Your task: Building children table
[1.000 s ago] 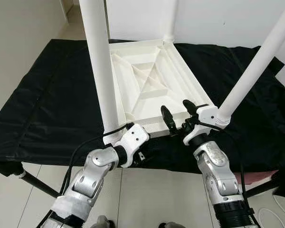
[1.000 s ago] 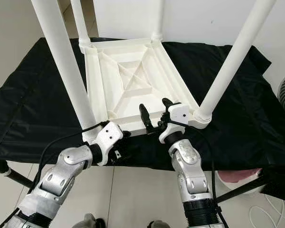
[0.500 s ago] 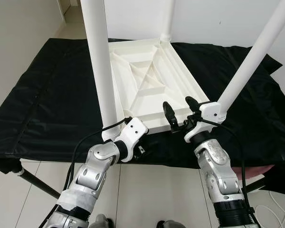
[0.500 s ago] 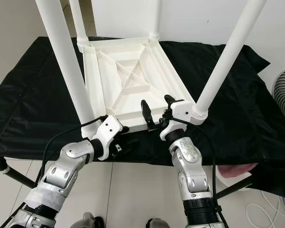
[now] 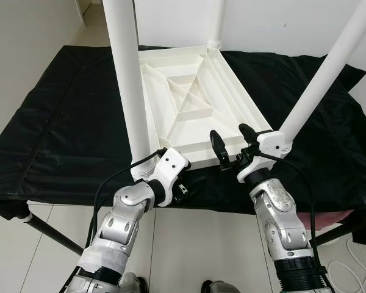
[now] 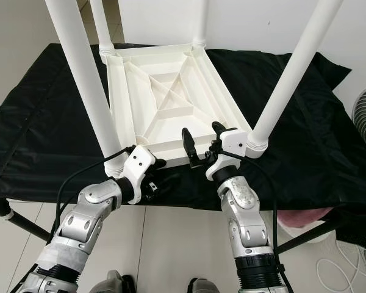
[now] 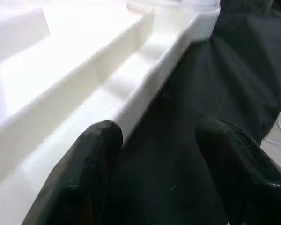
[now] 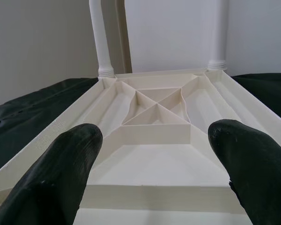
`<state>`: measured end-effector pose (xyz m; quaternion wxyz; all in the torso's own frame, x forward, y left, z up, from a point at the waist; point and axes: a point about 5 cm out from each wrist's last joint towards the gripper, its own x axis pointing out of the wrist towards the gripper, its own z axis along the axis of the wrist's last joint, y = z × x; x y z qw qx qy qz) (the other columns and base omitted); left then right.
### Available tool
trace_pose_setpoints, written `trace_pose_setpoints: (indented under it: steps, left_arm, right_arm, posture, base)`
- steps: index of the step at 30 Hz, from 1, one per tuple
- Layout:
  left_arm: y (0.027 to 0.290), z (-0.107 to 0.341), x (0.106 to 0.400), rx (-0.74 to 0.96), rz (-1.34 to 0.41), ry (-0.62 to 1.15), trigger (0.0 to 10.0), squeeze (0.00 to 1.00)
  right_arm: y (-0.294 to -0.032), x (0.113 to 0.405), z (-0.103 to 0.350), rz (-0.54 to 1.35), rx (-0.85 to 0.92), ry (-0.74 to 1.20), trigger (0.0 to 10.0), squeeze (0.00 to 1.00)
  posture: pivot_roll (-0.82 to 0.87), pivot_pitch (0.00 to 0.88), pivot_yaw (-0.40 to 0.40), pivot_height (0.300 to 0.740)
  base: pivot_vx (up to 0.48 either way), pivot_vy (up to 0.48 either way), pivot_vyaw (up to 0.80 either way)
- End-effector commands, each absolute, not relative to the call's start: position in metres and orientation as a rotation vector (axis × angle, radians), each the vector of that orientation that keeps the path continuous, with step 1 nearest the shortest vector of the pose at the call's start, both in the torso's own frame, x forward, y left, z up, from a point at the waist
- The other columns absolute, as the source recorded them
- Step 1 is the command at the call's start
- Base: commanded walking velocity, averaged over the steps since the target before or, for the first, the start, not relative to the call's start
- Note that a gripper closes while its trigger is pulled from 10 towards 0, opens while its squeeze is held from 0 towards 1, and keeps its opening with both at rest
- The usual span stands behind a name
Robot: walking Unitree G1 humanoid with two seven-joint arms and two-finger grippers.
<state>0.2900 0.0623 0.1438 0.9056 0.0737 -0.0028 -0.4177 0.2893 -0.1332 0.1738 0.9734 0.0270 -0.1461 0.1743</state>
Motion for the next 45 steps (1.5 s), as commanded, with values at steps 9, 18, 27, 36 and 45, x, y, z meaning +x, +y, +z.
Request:
trace_pose_setpoints:
  steps: [9, 18, 27, 36, 45]
  left_arm:
    - [0.070, 0.177, 0.292, 0.101, -0.656, -0.207, 10.0, 0.00]
    - [0.070, 0.159, 0.297, 0.198, -0.666, -0.094, 10.0, 0.00]
    - [0.064, 0.137, 0.287, 0.306, -0.764, 0.008, 10.0, 0.00]
    - [0.070, 0.123, 0.295, 0.423, -0.688, 0.106, 10.0, 0.00]
    - [0.058, 0.127, 0.304, 0.448, -0.667, 0.111, 10.0, 0.00]
  right_arm:
    - [-0.133, 0.289, 0.170, 0.356, 0.061, -0.278, 10.0, 0.00]
    - [-0.132, 0.289, 0.171, 0.358, 0.056, -0.281, 10.0, 0.00]
    - [-0.134, 0.289, 0.171, 0.353, 0.048, -0.280, 10.0, 0.00]
    - [-0.132, 0.290, 0.171, 0.346, 0.051, -0.281, 10.0, 0.00]
    - [-0.132, 0.293, 0.173, 0.331, 0.053, -0.289, 10.0, 0.00]
  posture:
    - [-0.10, 0.069, 0.026, 0.740]
    - [-0.11, 0.064, 0.031, 0.740]
    - [-0.11, 0.067, 0.032, 0.740]
    - [-0.10, 0.073, 0.037, 0.740]
    - [-0.10, 0.082, 0.038, 0.740]
  base:
    - [0.000, 0.000, 0.00]
    - [0.000, 0.000, 0.00]
    - [0.000, 0.000, 0.00]
    - [0.000, 0.000, 0.00]
    - [0.000, 0.000, 0.00]
